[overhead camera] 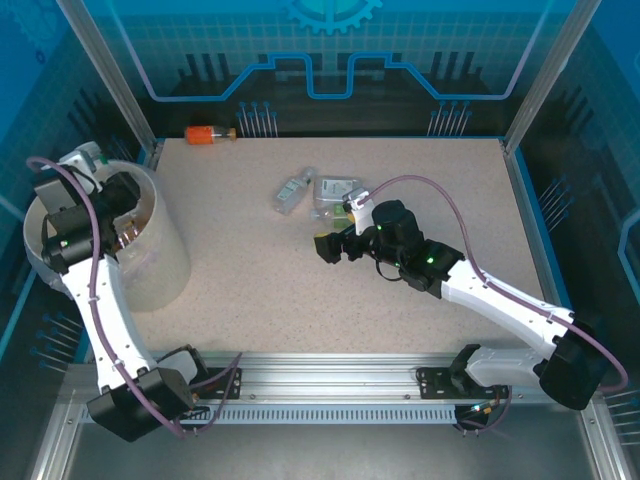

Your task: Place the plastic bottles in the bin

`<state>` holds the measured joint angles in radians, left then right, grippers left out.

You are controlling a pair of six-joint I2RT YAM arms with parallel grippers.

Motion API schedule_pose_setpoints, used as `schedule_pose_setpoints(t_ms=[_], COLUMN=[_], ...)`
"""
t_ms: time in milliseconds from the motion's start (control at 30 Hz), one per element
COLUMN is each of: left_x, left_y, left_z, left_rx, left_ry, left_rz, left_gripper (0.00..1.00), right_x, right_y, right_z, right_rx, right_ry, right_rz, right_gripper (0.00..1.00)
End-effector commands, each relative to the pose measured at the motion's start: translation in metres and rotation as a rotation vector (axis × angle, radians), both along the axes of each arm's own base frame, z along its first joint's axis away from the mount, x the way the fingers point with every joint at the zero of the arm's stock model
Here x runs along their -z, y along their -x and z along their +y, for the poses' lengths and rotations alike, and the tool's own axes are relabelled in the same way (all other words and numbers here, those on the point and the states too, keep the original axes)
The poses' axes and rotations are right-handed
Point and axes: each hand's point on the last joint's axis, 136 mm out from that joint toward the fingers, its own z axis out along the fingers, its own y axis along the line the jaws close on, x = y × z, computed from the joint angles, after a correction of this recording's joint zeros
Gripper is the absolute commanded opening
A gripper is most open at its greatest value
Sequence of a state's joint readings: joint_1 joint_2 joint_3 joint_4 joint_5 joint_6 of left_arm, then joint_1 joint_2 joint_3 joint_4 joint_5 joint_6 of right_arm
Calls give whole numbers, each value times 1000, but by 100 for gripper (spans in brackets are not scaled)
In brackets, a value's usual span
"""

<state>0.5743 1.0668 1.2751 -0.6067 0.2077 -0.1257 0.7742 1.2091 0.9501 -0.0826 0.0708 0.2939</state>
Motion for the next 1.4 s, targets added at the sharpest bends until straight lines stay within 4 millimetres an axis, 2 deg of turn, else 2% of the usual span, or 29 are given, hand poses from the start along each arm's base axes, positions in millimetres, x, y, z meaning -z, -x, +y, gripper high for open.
schedule_pose_setpoints(t_ms=[0, 133, 267, 400, 467, 533, 900, 1033, 1100, 1167, 1267, 1367], left_x=[-15, -2, 11, 14, 14, 13, -4, -1, 7, 22, 54, 68], left_y=[-12, -14, -12, -12, -13, -15, -16, -18, -20, -19, -1, 10], left_z=[-25, -24, -17, -17, -20, -23, -28, -23, -19, -4, 29, 41], left_rx=[156, 179, 145, 148, 161, 179, 175, 147, 132, 46, -174, -264], left_ry=[45, 32, 16, 16, 28, 43, 80, 94, 116, 138, 145, 142], left_rz=[-105, -53, -13, -17, -16, -22, -75, -71, -41, 37, 182, 224], left_gripper=[32, 35, 45, 53, 59, 76, 98, 99, 99, 99, 97, 92], right_x=[-11, -10, -8, -8, -9, -8, -4, -4, -3, -3, -1, -1], right_y=[4, 5, 4, 4, 5, 5, 5, 5, 4, 4, 4, 4], right_z=[0, -2, -2, 0, -1, -1, -3, -3, -3, -4, -4, -5], right_rx=[-8, -4, -1, -7, -6, -7, 1, 3, 4, 6, 7, 9], right_ry=[-14, -15, -14, -16, -16, -14, -4, -5, -4, -5, -1, 3], right_rz=[-23, -17, -14, -11, -11, -9, -5, -6, -6, -5, -1, 0], right_gripper=[100, 100, 100, 100, 100, 100, 100, 100, 100, 100, 100, 100])
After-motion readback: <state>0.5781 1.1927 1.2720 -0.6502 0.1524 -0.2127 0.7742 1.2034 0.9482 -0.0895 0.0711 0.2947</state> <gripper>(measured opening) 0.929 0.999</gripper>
